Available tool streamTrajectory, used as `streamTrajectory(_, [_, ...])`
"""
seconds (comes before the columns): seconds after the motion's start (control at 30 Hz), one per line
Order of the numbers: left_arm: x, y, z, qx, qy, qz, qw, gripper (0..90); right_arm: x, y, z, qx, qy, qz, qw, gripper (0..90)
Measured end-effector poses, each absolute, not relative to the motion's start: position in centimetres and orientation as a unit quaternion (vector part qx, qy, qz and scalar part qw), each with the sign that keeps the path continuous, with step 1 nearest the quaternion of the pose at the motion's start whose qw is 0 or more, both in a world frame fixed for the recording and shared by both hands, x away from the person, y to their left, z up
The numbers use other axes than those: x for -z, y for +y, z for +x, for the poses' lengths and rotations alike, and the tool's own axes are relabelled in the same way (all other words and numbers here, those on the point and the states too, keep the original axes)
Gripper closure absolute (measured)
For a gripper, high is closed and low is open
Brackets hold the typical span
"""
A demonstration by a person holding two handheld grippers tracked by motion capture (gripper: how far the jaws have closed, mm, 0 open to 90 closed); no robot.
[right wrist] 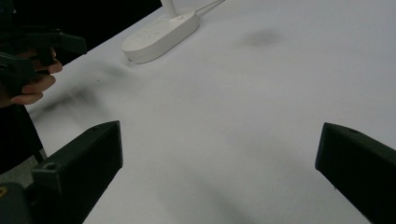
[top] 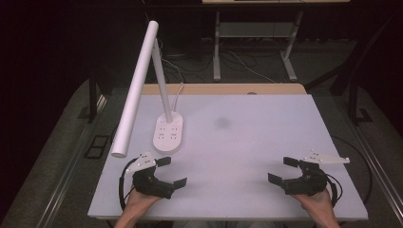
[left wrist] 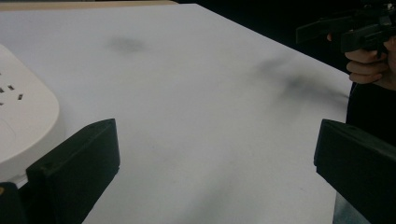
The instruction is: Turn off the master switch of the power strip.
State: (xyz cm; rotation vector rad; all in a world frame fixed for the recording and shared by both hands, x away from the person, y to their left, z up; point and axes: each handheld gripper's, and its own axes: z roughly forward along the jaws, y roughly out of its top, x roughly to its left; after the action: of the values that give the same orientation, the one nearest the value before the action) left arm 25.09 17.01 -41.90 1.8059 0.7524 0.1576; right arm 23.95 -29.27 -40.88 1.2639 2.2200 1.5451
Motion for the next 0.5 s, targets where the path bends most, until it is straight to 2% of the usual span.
streamTrajectory(0.5, [41.66,16.74,25.04,-0.06,0.314,0.768,0.555,0.0,40.99,-28.93,24.02,-0.502,0.756,0.416,0.063,0.2])
